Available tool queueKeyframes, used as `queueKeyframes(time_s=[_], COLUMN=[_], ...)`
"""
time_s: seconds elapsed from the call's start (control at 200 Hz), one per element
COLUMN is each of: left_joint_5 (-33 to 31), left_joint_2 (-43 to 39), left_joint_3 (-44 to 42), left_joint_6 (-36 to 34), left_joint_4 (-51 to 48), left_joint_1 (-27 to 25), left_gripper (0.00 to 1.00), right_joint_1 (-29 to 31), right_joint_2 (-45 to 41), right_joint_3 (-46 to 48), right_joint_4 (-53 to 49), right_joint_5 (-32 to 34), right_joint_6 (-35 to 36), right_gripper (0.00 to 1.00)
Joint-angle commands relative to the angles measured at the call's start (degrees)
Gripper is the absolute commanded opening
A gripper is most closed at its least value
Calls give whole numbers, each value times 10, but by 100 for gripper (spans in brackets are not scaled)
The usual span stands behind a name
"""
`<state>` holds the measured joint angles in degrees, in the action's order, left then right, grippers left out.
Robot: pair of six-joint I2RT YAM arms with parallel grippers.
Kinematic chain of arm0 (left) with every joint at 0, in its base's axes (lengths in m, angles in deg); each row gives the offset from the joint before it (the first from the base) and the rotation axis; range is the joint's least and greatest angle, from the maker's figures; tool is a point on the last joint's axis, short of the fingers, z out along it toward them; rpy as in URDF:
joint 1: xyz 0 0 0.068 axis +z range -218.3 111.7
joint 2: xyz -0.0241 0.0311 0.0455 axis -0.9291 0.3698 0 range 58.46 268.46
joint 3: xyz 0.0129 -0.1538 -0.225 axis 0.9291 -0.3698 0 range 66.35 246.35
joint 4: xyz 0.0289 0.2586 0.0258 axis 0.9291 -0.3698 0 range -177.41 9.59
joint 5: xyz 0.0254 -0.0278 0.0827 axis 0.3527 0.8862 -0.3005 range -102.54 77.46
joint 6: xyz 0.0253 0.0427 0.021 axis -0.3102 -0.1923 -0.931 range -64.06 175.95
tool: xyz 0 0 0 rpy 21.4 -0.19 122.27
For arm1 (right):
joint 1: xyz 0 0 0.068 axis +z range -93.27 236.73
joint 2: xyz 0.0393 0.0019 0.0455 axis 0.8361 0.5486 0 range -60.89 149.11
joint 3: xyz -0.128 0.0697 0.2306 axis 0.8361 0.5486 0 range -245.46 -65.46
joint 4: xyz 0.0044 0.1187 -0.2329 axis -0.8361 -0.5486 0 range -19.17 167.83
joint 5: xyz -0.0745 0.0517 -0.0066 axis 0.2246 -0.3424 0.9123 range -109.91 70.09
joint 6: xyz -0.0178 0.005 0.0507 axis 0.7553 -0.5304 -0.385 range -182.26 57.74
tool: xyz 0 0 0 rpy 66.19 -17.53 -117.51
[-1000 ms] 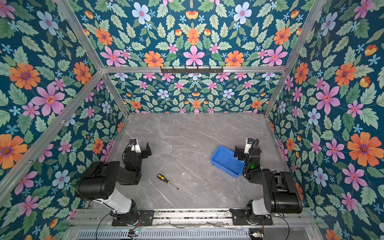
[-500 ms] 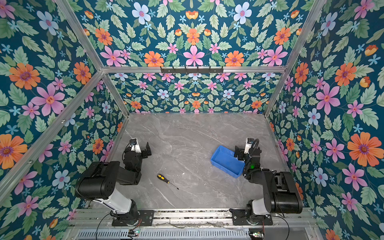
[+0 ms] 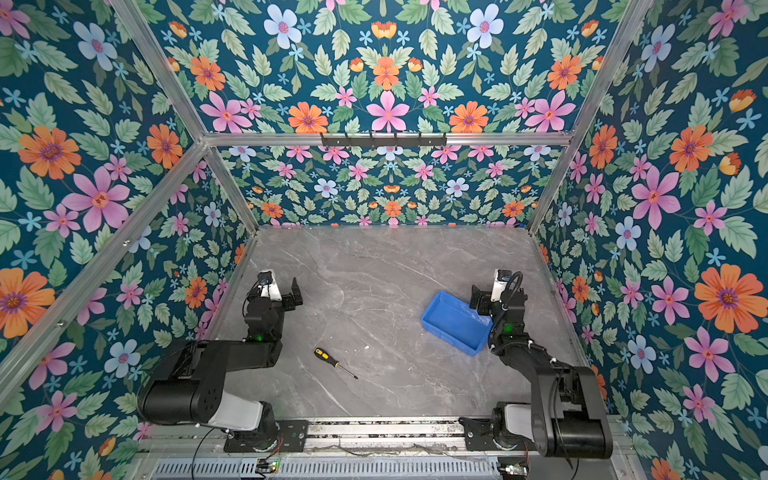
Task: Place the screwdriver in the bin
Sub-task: 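Move the left gripper toward the yellow-and-black screwdriver while the right gripper rises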
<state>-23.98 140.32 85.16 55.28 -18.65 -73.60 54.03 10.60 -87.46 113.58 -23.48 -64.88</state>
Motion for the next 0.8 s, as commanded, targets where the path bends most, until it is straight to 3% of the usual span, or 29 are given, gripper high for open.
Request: queueKeyframes(time_s=[0.0, 0.17, 0.345, 0.55, 0.795], left_joint_5=[-56, -106, -154, -197, -166], left_joint_2=[-45, -120, -172, -217, -246], left_joint_3=[17, 60, 109, 164, 203], left_joint_6=[-8, -1, 82, 251, 476], left_joint_4=[-105, -255, -429, -636, -857], left_joint_1=[-25, -92, -175, -246, -300], left_gripper=[100, 100, 100, 100, 100], right_joint_1=[1, 3, 33, 108, 211], right_joint_2=[-33, -96, -147, -174, -177], right_joint_3=[-4, -20, -46, -79, -117], right_joint_4=[-71, -149, -228, -295, -342], right_joint_5=[-11, -45, -64, -78, -92], right_joint_6=[17, 26, 61, 93, 116], right_gripper=[99, 99, 99, 99, 99])
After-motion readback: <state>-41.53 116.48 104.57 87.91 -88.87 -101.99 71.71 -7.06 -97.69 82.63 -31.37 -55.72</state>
